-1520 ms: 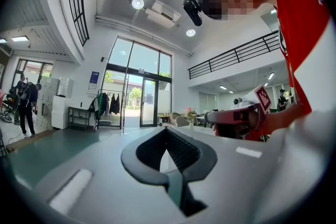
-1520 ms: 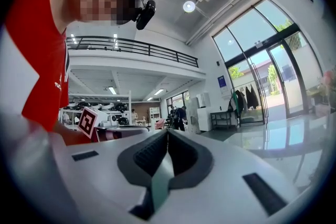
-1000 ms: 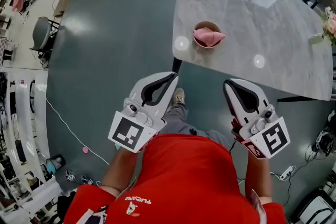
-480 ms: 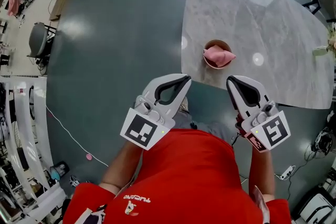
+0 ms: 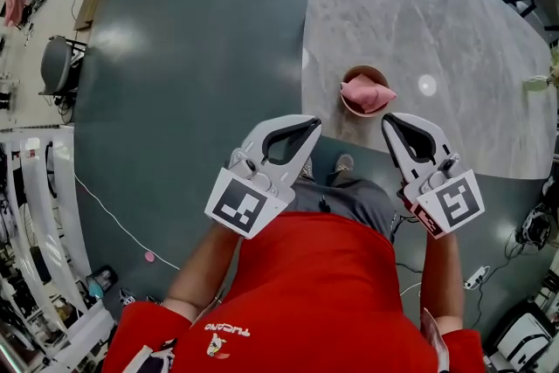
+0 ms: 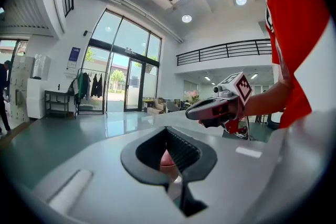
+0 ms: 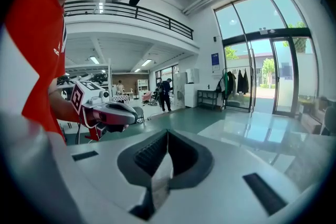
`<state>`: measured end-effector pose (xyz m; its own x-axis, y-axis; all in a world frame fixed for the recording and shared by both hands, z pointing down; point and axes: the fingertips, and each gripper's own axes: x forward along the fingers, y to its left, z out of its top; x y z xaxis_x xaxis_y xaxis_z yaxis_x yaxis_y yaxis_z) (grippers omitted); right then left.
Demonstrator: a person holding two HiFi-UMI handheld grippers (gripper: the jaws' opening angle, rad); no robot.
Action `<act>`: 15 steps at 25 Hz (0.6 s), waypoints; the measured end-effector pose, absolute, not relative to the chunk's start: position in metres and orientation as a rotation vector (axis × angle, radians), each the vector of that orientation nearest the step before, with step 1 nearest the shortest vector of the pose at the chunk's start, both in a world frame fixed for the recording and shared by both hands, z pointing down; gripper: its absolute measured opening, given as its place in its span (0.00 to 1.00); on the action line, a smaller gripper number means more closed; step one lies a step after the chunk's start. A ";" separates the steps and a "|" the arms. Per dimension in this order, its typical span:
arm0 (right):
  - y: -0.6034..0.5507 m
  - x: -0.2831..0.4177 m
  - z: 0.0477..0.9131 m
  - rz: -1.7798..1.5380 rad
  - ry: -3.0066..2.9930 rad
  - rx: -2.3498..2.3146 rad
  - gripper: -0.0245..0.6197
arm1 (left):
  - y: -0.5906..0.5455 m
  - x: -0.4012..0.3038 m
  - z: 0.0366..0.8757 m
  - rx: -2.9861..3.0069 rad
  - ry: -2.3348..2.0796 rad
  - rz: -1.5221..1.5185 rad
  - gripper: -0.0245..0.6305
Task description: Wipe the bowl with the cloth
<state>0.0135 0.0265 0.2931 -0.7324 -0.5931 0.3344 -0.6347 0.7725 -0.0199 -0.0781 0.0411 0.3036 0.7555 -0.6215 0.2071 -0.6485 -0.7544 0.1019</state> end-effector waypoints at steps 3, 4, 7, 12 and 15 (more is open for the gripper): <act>0.018 0.016 0.300 0.152 -2.627 0.898 0.04 | 0.038 -0.075 0.304 2.784 -1.027 0.251 0.05; 0.015 0.017 0.303 0.140 -2.618 0.875 0.04 | 0.037 -0.073 0.304 2.781 -1.034 0.256 0.05; 0.010 0.023 0.311 0.114 -2.604 0.801 0.04 | 0.033 -0.064 0.305 2.749 -1.071 0.277 0.05; -0.007 0.019 0.334 0.080 -2.560 0.668 0.04 | 0.013 -0.063 0.318 2.734 -1.107 0.323 0.05; -0.014 0.019 0.346 0.017 -2.522 0.575 0.04 | 0.001 -0.057 0.326 2.685 -1.123 0.351 0.05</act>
<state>0.0189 -0.0143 0.3457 -0.7584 -0.3974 0.5166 -0.4042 0.9086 0.1055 -0.0572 0.0012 0.3257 0.6814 -0.6691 0.2968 -0.7191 -0.6876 0.1006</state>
